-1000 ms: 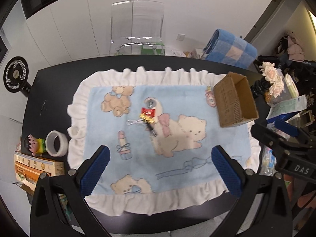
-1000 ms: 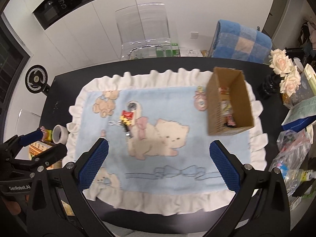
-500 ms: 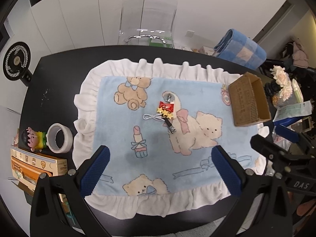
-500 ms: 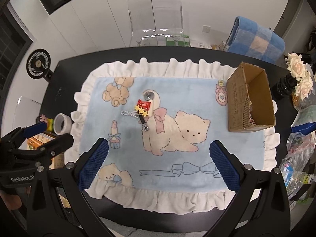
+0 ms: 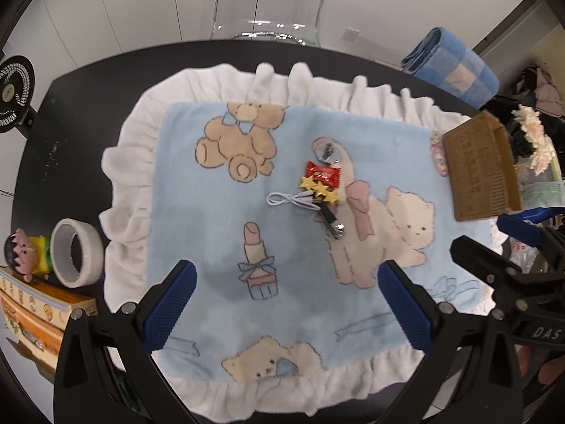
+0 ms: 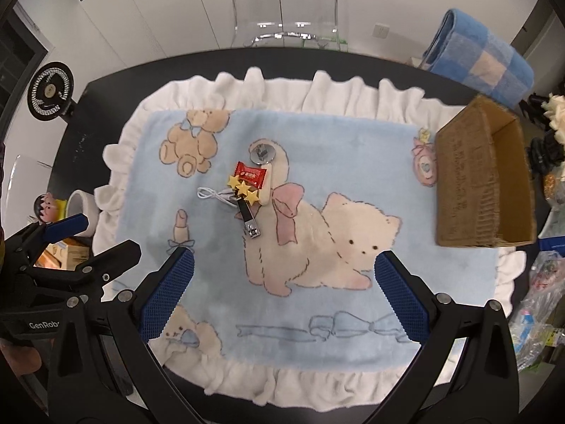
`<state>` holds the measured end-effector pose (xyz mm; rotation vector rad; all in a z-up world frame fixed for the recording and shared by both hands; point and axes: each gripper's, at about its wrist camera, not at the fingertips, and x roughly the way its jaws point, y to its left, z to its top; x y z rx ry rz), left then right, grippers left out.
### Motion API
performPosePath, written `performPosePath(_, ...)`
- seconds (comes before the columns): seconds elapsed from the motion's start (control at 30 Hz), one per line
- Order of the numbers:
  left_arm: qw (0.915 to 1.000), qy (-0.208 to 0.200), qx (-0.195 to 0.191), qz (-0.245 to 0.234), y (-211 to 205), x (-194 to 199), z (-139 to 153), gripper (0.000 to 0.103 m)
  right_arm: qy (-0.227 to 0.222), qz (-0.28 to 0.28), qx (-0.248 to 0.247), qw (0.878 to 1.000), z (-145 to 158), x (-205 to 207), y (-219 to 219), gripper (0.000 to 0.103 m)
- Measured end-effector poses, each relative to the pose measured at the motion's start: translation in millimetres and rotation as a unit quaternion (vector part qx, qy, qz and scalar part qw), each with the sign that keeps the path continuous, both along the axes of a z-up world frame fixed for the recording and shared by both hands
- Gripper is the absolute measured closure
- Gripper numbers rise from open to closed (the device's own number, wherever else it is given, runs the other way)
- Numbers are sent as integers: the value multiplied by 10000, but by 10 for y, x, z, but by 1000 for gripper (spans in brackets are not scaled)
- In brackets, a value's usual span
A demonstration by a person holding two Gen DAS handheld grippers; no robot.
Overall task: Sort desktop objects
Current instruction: 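Lower the right tool and grasp the silver nail clipper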
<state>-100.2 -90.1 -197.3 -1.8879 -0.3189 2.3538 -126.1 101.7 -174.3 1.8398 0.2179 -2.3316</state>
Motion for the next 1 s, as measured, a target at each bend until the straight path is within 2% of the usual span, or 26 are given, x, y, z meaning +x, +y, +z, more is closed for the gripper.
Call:
performPosePath(0.27,9999,-111,-2,-69,-100,-184,-659,1,-277,169,4,9995,-666,-185,-133,0)
performPosePath(0.37,9998,-178,-32,-106,-132,-213,-854,1,-338,299,42,9990,-852,-224,-207,0)
performPosePath(0.57,9994,-277,-170,155,-307,-197,-1129,1,-486,455,45,9978,-1284,-285,-310,2)
performPosePath(0.63,9991,-336,-130,235,-358,-187,-1195,1,-535,472,118,9974,-1390,-305,-321,11)
performPosePath(0.77,9983,-470,-91,333,-407,-150,-1321,1,-601,629,245,9959,-1524,-326,-382,23)
performPosePath(0.83,9981,-514,-87,338,-401,-135,-1355,1,-645,707,288,9950,-1571,-321,-418,36)
performPosePath(0.97,9981,-500,-58,357,-397,-128,-1342,1,-676,750,282,9945,-1601,-304,-472,50)
performPosePath(1.0,9981,-493,-37,360,-401,-128,-1336,1,-677,761,267,9944,-1598,-296,-487,57)
